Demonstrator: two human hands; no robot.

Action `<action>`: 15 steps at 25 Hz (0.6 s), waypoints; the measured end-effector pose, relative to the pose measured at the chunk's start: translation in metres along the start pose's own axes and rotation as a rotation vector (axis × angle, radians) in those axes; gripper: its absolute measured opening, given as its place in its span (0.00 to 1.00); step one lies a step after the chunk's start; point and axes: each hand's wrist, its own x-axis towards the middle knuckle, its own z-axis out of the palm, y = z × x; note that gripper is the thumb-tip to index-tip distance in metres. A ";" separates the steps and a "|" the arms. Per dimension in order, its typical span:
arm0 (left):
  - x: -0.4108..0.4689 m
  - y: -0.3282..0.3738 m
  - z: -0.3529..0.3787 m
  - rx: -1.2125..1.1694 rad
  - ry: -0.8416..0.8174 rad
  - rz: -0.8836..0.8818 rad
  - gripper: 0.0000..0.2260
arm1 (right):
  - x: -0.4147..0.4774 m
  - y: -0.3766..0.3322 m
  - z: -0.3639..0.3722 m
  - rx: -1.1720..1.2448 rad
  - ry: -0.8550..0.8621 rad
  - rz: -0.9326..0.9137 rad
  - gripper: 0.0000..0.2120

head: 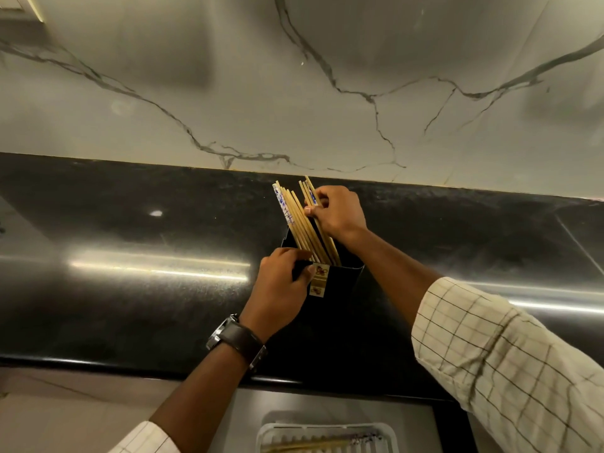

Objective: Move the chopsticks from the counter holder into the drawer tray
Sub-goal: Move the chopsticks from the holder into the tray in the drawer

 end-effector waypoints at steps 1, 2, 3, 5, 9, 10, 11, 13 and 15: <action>0.000 0.001 0.001 -0.021 0.012 -0.007 0.14 | -0.002 0.000 -0.003 0.023 0.027 0.002 0.09; -0.001 0.003 0.001 -0.048 0.025 -0.016 0.14 | -0.003 0.000 -0.006 0.056 0.051 0.004 0.09; -0.002 0.005 0.002 -0.079 0.043 -0.022 0.14 | -0.004 0.000 -0.011 0.097 0.071 -0.001 0.10; -0.003 0.010 0.000 -0.155 0.098 -0.040 0.13 | -0.008 -0.004 -0.026 0.190 0.093 -0.035 0.11; -0.002 0.026 -0.007 -0.268 0.281 0.044 0.14 | -0.029 -0.025 -0.059 0.359 0.170 -0.187 0.10; 0.001 0.032 -0.008 -0.283 0.290 0.096 0.15 | -0.036 -0.031 -0.068 0.413 0.189 -0.222 0.10; 0.004 0.040 -0.010 -0.293 0.279 0.152 0.16 | -0.042 -0.037 -0.076 0.469 0.199 -0.253 0.10; 0.014 0.056 -0.010 -0.290 0.231 0.256 0.16 | -0.054 -0.049 -0.090 0.559 0.193 -0.292 0.11; 0.022 0.070 -0.008 -0.283 0.245 0.334 0.10 | -0.065 -0.057 -0.099 0.622 0.157 -0.292 0.11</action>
